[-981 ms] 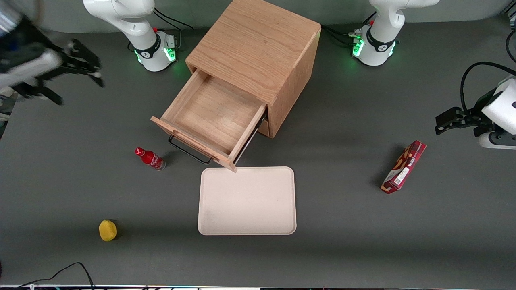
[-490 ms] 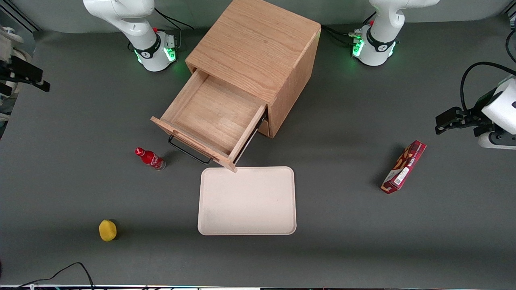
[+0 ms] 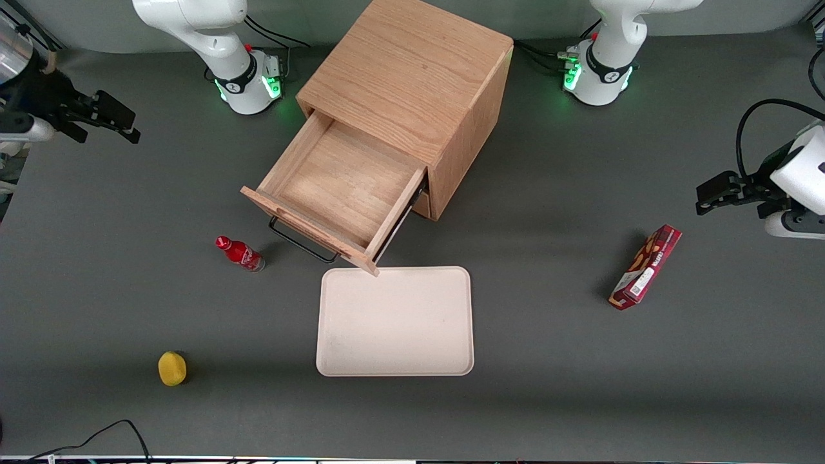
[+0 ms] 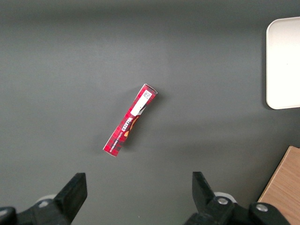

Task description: Open upper drawer

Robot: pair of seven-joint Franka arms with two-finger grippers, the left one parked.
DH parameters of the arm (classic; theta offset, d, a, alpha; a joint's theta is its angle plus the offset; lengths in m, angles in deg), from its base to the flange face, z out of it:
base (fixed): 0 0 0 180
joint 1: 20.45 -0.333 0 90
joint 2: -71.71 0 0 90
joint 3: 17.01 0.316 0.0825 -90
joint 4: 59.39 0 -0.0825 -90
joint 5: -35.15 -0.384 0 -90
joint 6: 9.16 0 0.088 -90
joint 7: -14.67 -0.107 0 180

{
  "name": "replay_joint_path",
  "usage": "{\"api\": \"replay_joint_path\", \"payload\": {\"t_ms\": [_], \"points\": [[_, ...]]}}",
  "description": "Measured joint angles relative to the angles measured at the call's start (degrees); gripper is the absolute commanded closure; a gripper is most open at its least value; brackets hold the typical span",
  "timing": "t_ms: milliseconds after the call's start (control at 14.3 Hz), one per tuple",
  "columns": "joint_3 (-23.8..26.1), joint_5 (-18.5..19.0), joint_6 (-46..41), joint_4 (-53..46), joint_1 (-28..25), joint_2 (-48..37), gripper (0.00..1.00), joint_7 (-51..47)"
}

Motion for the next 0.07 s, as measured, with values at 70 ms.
{"api": "replay_joint_path", "payload": {"t_ms": [70], "points": [[-0.1,0.0,0.3,-0.5,0.1,0.1,0.0,-0.1]]}}
